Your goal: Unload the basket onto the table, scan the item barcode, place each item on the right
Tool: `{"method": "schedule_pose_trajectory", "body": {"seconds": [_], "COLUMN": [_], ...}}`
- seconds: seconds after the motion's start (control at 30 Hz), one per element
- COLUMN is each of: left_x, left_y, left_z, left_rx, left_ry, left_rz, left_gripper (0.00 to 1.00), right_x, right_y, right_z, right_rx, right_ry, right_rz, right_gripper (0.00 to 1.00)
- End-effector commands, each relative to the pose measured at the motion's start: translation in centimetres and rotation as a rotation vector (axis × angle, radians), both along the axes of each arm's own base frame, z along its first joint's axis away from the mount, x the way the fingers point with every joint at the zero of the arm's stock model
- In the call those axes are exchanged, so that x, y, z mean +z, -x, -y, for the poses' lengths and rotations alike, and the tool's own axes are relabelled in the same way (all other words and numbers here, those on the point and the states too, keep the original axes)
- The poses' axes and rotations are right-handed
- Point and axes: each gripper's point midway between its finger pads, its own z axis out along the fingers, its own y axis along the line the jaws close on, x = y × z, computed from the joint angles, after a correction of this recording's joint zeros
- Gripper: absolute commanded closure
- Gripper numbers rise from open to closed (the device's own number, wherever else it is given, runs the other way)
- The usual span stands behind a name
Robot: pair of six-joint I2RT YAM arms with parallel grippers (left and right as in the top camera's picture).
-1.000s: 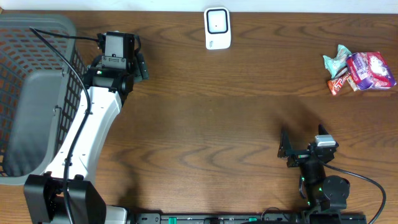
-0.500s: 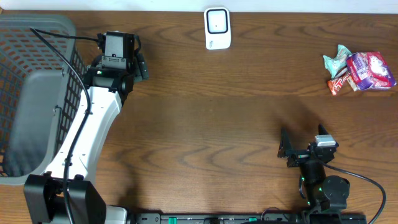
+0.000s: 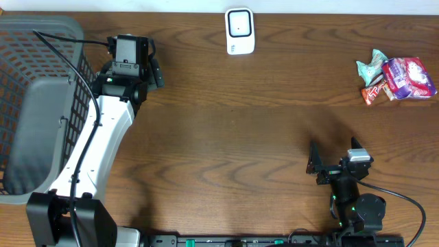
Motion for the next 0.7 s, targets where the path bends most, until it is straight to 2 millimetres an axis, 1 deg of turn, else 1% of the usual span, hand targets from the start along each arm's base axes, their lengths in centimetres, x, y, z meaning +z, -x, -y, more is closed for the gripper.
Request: {"method": "schedule_pose_trajectory", "body": {"seconds": [0.0, 0.27, 0.37, 0.67], "left_x": [0.21, 0.21, 0.23, 0.14], "left_y": [-0.1, -0.09, -0.12, 0.0], "left_z": [-0.29, -0.31, -0.31, -0.32], "left_rx": [0.0, 0.001, -0.041, -0.042], "left_ry": [-0.017, -0.019, -0.051, -0.053], "left_rz": [0.002, 0.001, -0.013, -0.019], "left_gripper": [0.01, 0.01, 0.01, 0.01], "right_x": [0.05, 0.05, 0.03, 0.04], "right_y": [0.03, 0.03, 0.03, 0.03], "right_z": [0.26, 0.26, 0.26, 0.27], "right_rx": [-0.014, -0.014, -0.014, -0.014], "right_ry": [-0.013, -0.013, -0.013, -0.013], "right_rz": [0.002, 0.002, 0.002, 0.002], "right_gripper": [0.01, 0.01, 0.01, 0.01]}}
